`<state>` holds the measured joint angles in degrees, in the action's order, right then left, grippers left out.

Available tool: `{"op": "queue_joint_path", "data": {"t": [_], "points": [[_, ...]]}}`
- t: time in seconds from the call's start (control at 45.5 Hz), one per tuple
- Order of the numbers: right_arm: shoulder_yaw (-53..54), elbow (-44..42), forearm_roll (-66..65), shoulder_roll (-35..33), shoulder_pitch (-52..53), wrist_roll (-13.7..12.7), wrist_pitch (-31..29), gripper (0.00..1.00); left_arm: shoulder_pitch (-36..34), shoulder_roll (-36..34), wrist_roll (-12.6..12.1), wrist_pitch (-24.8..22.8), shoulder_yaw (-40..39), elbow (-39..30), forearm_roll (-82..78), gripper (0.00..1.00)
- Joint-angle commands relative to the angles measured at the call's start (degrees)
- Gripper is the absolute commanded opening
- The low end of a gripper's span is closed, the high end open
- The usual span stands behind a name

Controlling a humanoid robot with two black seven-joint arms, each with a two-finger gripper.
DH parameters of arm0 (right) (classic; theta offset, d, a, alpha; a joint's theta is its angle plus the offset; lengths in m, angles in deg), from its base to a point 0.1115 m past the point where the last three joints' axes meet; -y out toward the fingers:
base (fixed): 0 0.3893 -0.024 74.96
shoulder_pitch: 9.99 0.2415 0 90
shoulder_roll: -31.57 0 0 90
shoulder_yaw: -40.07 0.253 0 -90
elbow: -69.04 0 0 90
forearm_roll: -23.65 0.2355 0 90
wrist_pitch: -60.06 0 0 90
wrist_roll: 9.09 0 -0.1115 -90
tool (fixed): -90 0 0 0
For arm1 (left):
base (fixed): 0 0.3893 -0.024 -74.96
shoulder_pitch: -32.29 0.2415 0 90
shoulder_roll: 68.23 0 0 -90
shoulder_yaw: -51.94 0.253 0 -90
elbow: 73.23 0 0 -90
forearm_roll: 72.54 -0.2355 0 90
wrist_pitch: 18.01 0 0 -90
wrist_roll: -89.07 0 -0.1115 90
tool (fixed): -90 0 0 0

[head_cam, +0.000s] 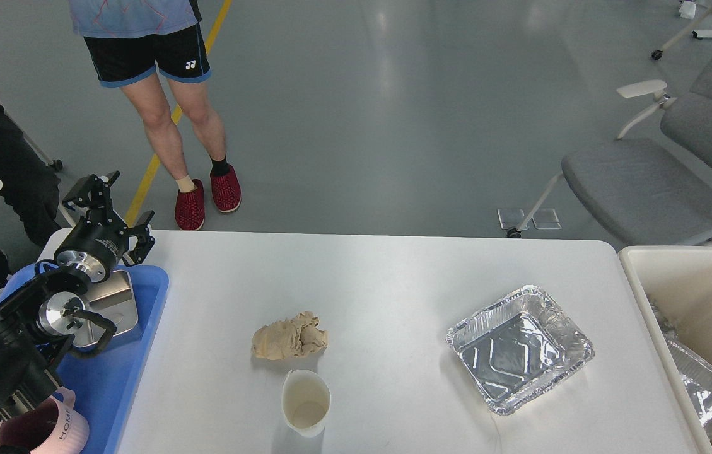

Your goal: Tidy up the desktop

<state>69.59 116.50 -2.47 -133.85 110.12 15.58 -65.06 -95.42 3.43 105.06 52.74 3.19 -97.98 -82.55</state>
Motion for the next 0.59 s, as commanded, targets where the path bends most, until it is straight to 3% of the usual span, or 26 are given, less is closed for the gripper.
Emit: {"op": "queue_joint_path", "data": {"t": [0.0, 0.11, 0.264, 0.572], "points": [[-0.2, 1.0, 0.2, -9.0, -2.8, -0.1, -1.6, 1.0, 0.4, 0.4, 0.0, 0.1, 0.0, 0.0, 0.0, 0.91], [-0.6, 0.3, 0.9, -13.4, -5.9, 0.0, -1.6, 1.0, 0.3, 0.5, 0.0, 0.1, 0.0, 0.1, 0.0, 0.91], [-0.7, -0.4, 1.1, -14.7, -7.0, -0.1, -1.7, 1.0, 0.3, 0.2, 0.0, 0.0, 0.0, 0.1, 0.0, 0.91], [-0.4, 0.1, -0.3, -8.4, -6.7, 0.0, 0.6, 1.0, 0.4, 0.5, 0.1, 0.1, 0.0, 0.1, 0.0, 0.91]]}}
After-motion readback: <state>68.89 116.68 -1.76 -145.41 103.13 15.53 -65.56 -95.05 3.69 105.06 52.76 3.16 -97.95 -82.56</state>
